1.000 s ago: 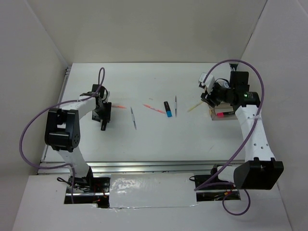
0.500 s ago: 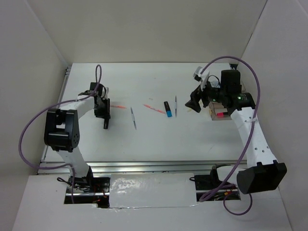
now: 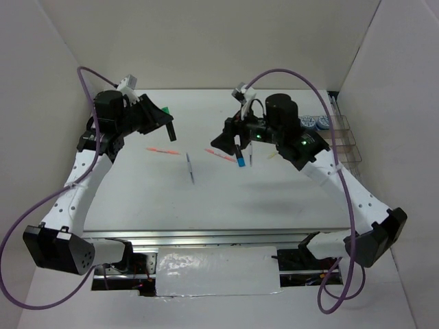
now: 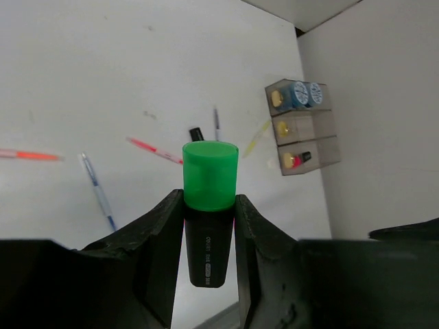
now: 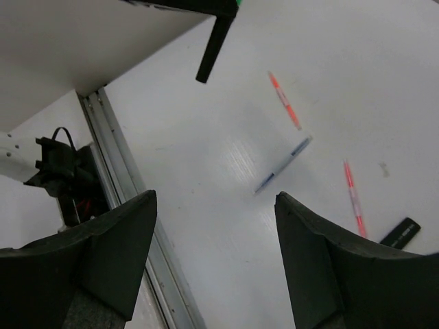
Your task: Sort the stationery into containers
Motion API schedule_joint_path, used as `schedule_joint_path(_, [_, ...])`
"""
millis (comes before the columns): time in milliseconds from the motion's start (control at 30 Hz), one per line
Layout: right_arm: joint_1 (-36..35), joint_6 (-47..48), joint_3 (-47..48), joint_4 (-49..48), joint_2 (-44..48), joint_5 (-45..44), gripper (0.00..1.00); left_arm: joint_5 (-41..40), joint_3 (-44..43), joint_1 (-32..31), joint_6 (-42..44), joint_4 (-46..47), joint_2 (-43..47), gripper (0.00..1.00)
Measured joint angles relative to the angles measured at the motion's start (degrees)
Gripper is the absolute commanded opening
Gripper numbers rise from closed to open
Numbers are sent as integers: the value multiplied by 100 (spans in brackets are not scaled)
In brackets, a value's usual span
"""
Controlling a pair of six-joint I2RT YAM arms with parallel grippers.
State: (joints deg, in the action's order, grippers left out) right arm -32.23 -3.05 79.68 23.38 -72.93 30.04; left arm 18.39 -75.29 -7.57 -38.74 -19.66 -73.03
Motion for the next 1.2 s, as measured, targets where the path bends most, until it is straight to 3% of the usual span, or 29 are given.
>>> schedule_joint_path(200, [-837, -525, 752, -245, -951, -763, 74, 304, -170, -271, -562, -240, -90, 6])
schedule_joint_path(400, [-1126, -946, 1320, -321, -1735, -1410, 72, 455, -286, -431, -839, -350, -120, 5])
schedule_joint_path(600, [-1322, -1246, 1757, -323, -2205, -1646, 55, 509, -382, -492, -966, -350, -140, 5])
schedule_joint_path(800, [-1335, -1386, 1869, -323, -2400, -1690, 26, 535, -385, -511, -964, -354, -146, 5])
schedule_joint_path(833, [-1320, -1392, 1869, -317, -2409, -1703, 17, 531, -385, -511, -964, -356, -146, 9])
schedule_joint_path(867, [-1298, -1377, 1869, -306, -2409, -1729, 14, 531, -385, -505, -964, -348, -146, 29])
schedule_joint_path(900, [-1259, -1394, 1869, -293, -2409, -1696, 11, 529, -385, -505, -966, -339, -146, 41])
schedule_joint_path(933, [-1228, -1403, 1869, -295, -2409, -1676, 4, 531, -385, -507, -964, -299, -149, 65])
schedule_joint_path(1000, [-1158, -1327, 1849, -299, -2393, -1624, 0, 546, -385, -511, -927, -302, -160, 91])
schedule_joint_path(1033, [-1113, -1239, 1794, -297, -2363, -1567, 0, 546, -385, -507, -898, -328, -160, 99])
schedule_joint_path(1200, [-291, -184, 1161, 81, -1794, -1064, 0, 570, -492, -293, -590, -518, -216, 99])
